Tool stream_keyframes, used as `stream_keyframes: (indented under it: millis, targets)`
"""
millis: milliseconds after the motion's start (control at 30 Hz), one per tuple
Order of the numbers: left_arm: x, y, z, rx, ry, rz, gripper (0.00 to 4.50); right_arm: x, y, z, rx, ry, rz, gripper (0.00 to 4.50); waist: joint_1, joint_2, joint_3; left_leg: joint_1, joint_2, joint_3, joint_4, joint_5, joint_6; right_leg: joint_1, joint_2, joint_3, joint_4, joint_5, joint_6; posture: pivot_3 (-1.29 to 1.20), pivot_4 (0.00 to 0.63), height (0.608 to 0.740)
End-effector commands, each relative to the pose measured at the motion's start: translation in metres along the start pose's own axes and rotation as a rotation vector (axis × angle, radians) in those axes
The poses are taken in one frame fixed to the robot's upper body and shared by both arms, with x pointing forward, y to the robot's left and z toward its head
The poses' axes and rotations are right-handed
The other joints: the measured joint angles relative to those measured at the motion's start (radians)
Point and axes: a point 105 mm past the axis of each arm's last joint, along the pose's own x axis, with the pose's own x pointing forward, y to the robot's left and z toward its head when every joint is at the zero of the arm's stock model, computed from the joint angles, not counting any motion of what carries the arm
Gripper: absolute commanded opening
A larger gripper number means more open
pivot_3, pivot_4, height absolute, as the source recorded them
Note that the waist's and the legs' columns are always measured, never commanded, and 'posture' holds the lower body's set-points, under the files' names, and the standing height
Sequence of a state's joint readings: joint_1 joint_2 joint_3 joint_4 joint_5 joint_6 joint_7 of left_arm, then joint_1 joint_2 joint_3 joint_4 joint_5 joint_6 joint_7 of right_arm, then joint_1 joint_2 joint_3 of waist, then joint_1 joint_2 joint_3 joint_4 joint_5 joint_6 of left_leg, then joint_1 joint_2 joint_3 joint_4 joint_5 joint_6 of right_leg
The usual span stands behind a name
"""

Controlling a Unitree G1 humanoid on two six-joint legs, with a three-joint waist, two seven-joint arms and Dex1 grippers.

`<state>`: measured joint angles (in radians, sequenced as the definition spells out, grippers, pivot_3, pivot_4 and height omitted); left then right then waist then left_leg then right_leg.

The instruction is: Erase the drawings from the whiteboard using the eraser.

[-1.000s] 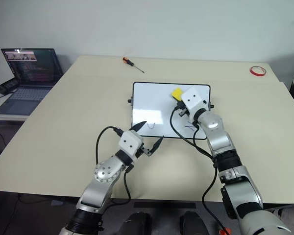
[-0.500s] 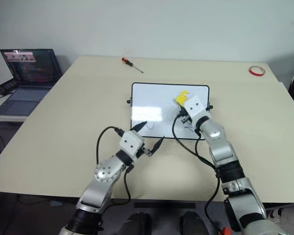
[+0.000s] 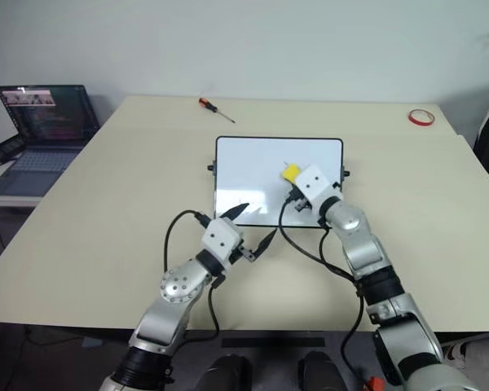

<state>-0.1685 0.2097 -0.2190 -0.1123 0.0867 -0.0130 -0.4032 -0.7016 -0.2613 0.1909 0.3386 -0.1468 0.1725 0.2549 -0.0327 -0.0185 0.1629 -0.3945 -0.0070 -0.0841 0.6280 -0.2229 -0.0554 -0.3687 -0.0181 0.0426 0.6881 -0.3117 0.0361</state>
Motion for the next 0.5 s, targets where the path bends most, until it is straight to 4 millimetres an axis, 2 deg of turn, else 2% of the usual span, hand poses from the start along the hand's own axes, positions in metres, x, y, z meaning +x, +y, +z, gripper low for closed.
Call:
stream_keyframes:
  millis: [33, 200, 333, 500]
  targets:
    - [0.003, 0.002, 0.017, 0.026, -0.063, 0.003, 4.5, 0.006, -0.02, 0.007, -0.002, -0.018, -0.106, 1.14, 0.0, 0.0, 0.0, 0.0, 0.0, 0.0, 0.0, 0.0, 0.0, 0.0, 0.0, 0.0, 0.0, 0.0, 0.0, 0.0, 0.15, 0.74]
    - [0.003, 0.002, 0.017, 0.029, -0.064, 0.004, 4.5, 0.016, -0.014, 0.018, -0.001, -0.053, -0.086, 1.14, 0.0, 0.0, 0.0, -0.002, 0.0, 0.0, -0.001, 0.0, 0.0, -0.002, 0.0, 0.0, 0.0, 0.0, 0.0, 0.0, 0.15, 0.74]
    - [0.002, 0.002, 0.017, 0.031, -0.061, 0.008, 4.5, 0.019, 0.003, 0.022, 0.007, -0.072, -0.016, 1.14, -0.005, 0.0, 0.0, -0.002, 0.0, 0.001, -0.001, 0.0, 0.0, -0.002, 0.0, 0.001, 0.0, 0.0, 0.0, 0.0, 0.15, 0.74]
    - [0.002, 0.004, 0.017, 0.032, -0.06, 0.013, 4.5, 0.013, 0.024, 0.01, 0.019, -0.033, 0.094, 1.14, -0.01, 0.0, 0.0, -0.002, 0.0, 0.001, -0.001, 0.0, 0.0, -0.002, 0.0, 0.001, 0.0, 0.0, 0.0, 0.0, 0.15, 0.74]
